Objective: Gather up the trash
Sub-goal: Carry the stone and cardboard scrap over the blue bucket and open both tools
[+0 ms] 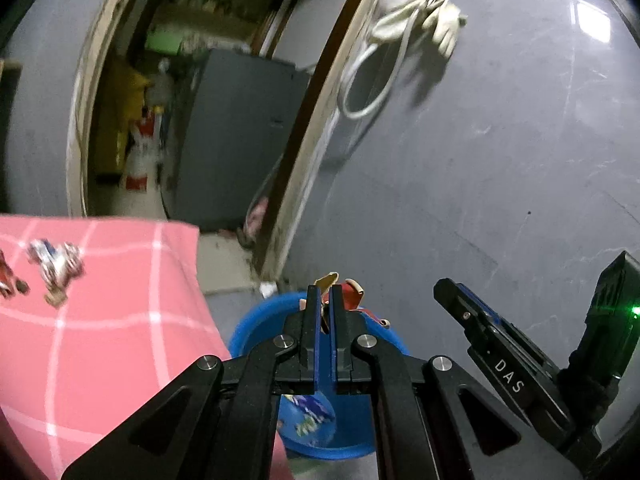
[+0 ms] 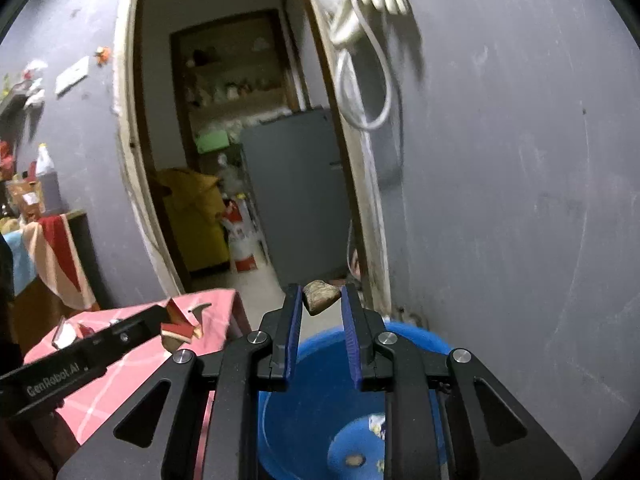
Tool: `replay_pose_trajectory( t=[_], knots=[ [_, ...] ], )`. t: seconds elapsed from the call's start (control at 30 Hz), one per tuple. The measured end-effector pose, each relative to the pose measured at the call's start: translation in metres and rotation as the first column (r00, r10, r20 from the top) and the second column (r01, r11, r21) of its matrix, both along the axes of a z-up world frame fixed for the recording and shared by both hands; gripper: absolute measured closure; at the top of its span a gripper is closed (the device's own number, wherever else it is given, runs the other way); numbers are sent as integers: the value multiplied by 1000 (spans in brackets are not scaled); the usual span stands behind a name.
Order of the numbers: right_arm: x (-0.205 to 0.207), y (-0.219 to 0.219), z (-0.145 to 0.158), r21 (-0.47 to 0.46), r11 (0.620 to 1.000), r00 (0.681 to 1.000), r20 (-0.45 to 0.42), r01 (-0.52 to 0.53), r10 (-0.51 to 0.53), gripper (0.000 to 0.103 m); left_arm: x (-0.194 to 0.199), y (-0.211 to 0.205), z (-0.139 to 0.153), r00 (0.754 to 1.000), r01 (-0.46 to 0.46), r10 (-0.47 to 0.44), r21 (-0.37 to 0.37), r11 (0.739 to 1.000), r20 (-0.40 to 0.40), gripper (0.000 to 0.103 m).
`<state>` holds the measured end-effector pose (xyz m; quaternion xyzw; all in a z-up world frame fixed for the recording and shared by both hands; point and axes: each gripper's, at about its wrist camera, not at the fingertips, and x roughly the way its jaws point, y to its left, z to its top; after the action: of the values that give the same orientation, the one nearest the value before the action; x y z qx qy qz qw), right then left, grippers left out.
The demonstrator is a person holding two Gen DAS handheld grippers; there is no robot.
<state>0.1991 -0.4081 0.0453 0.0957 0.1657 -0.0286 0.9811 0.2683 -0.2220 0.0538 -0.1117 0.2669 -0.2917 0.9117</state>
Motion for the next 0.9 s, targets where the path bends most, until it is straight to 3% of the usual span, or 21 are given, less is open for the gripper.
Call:
replay_pose_trajectory(
  t=[0.2, 0.4, 0.7, 0.8, 0.9],
  knots=[
    [8, -12, -11, 55, 998, 997, -75, 20, -15, 83, 13, -11, -13, 997, 22, -21, 10, 1000, -78, 101],
    [10, -20, -14, 88, 995, 995, -100, 38, -29, 75, 22, -21, -19, 992, 39, -34, 36, 999, -121, 99],
    [10, -22, -14, 91, 995, 994, -102, 38, -29, 72, 26, -20, -26, 990, 32, -25, 50, 998, -141, 86],
    [12, -21, -13, 85, 996, 995, -98, 37, -28, 62, 24, -14, -25, 991, 24, -17, 52, 998, -130, 82],
    [11, -19, -10, 78, 996, 997, -76, 30, -24, 57, 21, -4, -22, 993, 5, -1, 34, 999, -114, 71]
  ],
)
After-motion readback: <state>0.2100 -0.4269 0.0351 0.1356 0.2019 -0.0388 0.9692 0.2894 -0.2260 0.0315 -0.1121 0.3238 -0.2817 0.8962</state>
